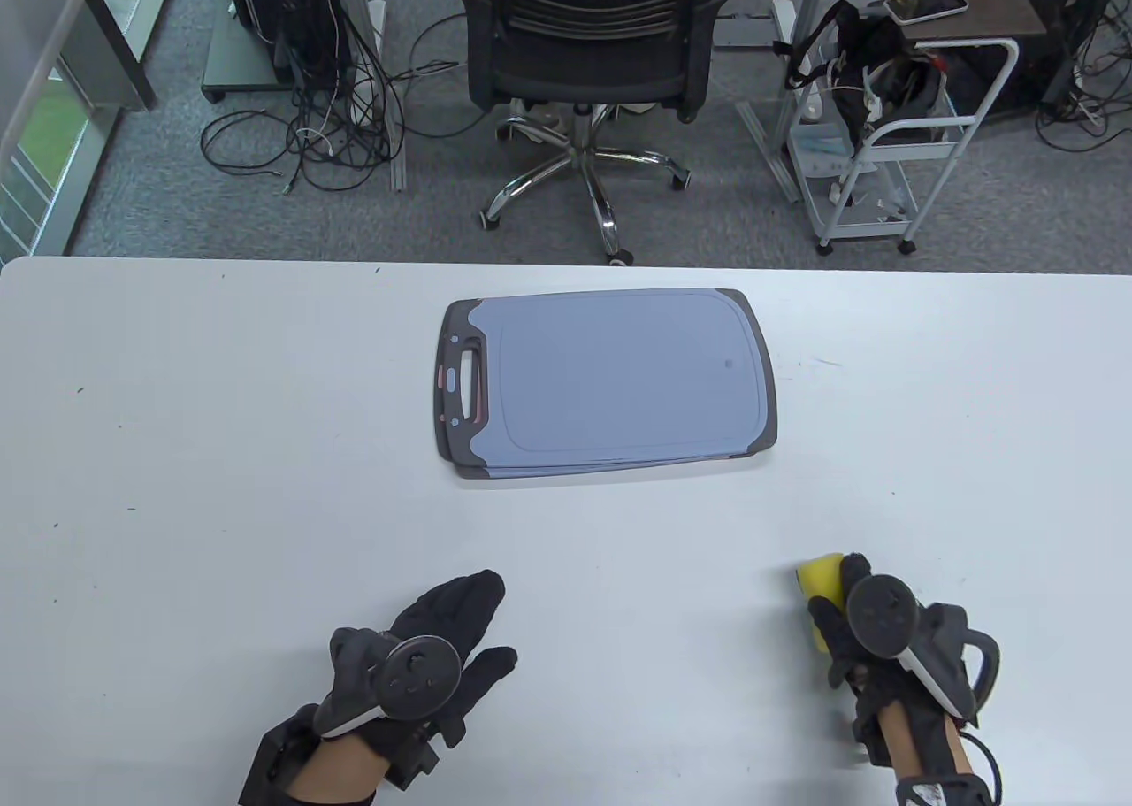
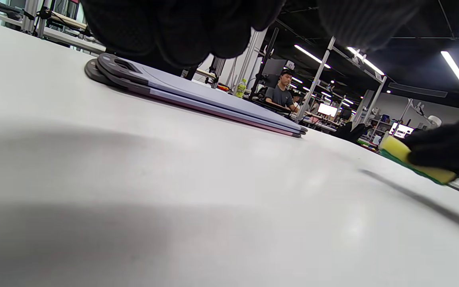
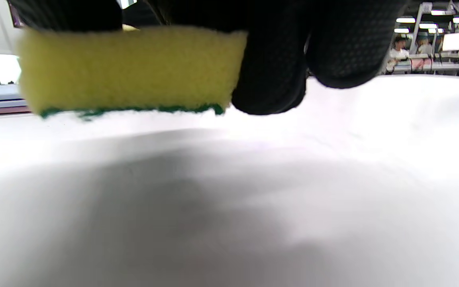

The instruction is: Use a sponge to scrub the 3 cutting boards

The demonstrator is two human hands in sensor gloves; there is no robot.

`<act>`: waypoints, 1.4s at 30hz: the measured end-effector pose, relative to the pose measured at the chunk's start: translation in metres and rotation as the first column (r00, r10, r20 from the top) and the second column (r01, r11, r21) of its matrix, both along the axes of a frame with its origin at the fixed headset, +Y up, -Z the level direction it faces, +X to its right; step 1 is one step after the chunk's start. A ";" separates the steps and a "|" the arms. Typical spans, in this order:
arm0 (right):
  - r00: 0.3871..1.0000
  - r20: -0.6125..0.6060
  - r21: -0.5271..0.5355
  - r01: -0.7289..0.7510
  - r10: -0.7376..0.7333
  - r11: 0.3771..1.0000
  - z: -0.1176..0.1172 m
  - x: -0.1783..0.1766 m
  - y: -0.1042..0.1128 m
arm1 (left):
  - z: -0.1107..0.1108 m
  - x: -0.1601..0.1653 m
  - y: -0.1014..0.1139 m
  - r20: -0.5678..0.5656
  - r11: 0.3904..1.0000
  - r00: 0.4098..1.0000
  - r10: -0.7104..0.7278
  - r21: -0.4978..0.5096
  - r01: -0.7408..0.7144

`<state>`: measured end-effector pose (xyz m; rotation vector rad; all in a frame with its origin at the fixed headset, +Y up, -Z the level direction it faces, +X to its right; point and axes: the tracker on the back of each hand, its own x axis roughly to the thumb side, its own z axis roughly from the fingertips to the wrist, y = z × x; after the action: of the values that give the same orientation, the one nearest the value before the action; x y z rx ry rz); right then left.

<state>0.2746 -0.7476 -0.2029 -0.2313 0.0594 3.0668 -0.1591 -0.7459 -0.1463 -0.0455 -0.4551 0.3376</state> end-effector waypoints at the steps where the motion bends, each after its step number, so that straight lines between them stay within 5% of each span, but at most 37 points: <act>1: 0.999 -0.010 0.003 -0.034 0.034 0.999 -0.009 -0.008 0.002 | 0.000 0.001 0.000 0.005 1.000 1.000 -0.002 -0.001 0.002; 6: 0.978 -0.020 0.008 -0.208 0.208 0.978 -0.047 -0.031 0.007 | 0.001 0.002 0.002 0.019 1.000 1.000 -0.005 0.011 0.005; 18: 0.981 0.061 -0.033 -0.184 0.186 0.982 -0.088 -0.019 -0.001 | 0.000 -0.003 0.004 -0.010 0.999 1.000 -0.009 0.033 0.009; 31: 0.998 -0.052 0.077 -0.040 0.045 0.996 -0.076 -0.027 -0.017 | -0.001 -0.003 0.003 -0.009 0.999 1.000 -0.016 0.031 0.017; 35: 0.999 -0.052 0.049 0.002 0.000 0.999 -0.069 -0.024 -0.009 | -0.001 -0.002 0.003 -0.002 1.000 1.000 -0.016 0.027 0.016; 42: 0.995 -0.095 0.169 0.017 -0.001 0.985 -0.038 -0.017 0.019 | 0.001 0.000 0.004 0.010 0.999 1.000 -0.007 0.036 0.007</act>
<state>0.2574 -0.7286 -0.2411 -0.0750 -0.1950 3.0493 -0.1595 -0.7414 -0.1451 -0.0136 -0.4704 0.3225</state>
